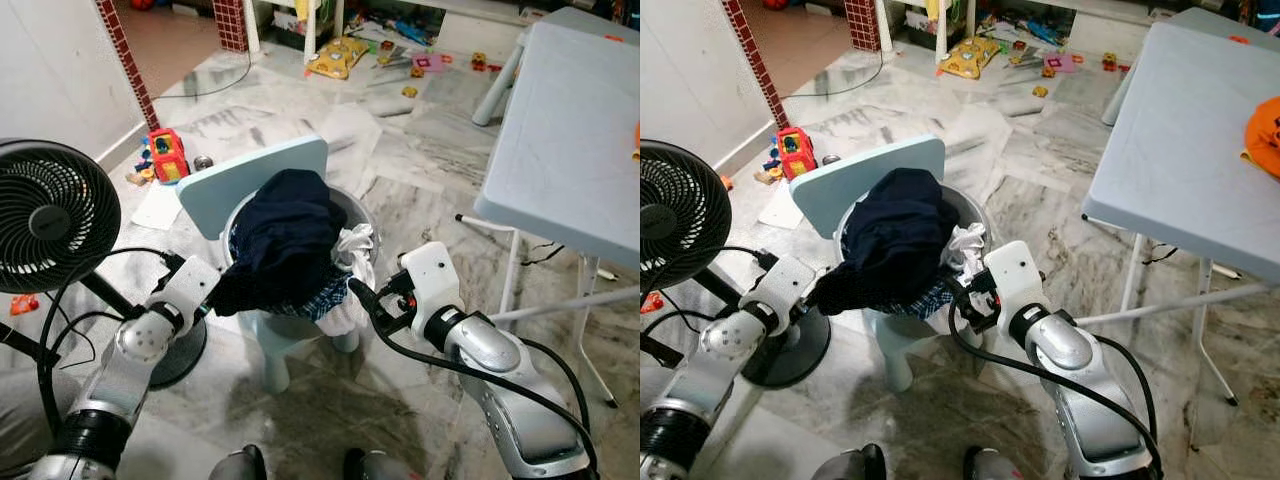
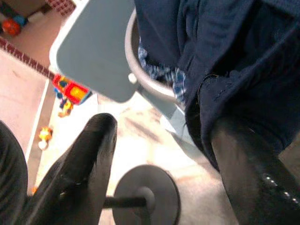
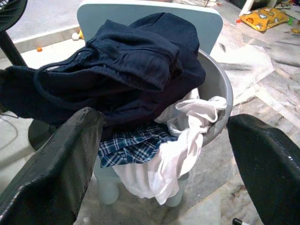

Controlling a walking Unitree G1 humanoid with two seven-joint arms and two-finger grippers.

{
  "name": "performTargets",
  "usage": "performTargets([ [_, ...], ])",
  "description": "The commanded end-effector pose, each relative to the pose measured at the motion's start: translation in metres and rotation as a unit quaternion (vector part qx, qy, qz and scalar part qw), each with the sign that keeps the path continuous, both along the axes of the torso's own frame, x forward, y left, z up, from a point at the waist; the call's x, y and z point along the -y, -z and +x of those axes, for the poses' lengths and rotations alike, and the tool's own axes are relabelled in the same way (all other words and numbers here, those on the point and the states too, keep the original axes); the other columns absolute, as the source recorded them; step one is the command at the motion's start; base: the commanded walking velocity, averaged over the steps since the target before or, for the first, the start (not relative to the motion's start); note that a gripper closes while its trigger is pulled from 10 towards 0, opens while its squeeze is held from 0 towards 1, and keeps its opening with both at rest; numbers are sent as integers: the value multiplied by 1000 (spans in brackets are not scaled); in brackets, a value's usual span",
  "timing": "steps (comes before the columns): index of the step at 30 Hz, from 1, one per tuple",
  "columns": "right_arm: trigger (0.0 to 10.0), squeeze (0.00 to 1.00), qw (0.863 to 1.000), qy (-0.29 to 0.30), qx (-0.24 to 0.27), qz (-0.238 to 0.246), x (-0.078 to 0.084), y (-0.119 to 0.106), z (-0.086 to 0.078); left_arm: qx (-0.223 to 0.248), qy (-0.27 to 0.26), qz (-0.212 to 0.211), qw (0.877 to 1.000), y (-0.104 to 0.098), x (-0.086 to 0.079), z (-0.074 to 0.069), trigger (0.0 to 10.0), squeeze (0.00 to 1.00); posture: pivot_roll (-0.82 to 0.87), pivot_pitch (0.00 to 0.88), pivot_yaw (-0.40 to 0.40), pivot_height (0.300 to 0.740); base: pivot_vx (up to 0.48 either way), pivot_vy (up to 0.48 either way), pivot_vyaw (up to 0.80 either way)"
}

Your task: Hang hanger

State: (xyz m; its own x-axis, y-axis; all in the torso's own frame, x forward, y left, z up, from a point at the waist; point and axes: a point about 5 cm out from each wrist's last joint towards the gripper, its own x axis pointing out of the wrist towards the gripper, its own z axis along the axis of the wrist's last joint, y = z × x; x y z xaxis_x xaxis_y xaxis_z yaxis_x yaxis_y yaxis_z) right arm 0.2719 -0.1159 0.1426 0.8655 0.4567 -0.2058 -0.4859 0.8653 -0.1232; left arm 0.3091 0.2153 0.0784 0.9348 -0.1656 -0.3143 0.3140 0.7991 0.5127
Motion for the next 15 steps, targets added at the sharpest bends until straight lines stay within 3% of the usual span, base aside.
performTargets([
  [1,10000,0,1000,-4,0,-2,-1,1,1,4,-15,-7,1000,-2,-4,-1,10000,1000,-121,135,-19,740,0,0,0],
  [4,10000,0,1000,-5,1,-3,-2,1,1,-7,-17,-16,1000,-1,-4,0,10000,1000,-125,132,-16,740,0,0,0],
  [5,10000,0,1000,-5,2,-3,-2,0,1,-8,-17,-15,1000,-2,-3,1,10000,0,-126,133,-14,740,0,0,0],
  [15,10000,0,1000,-3,4,-4,0,0,1,0,-11,-73,997,-7,12,-4,10000,0,-127,128,-8,740,0,0,0],
])
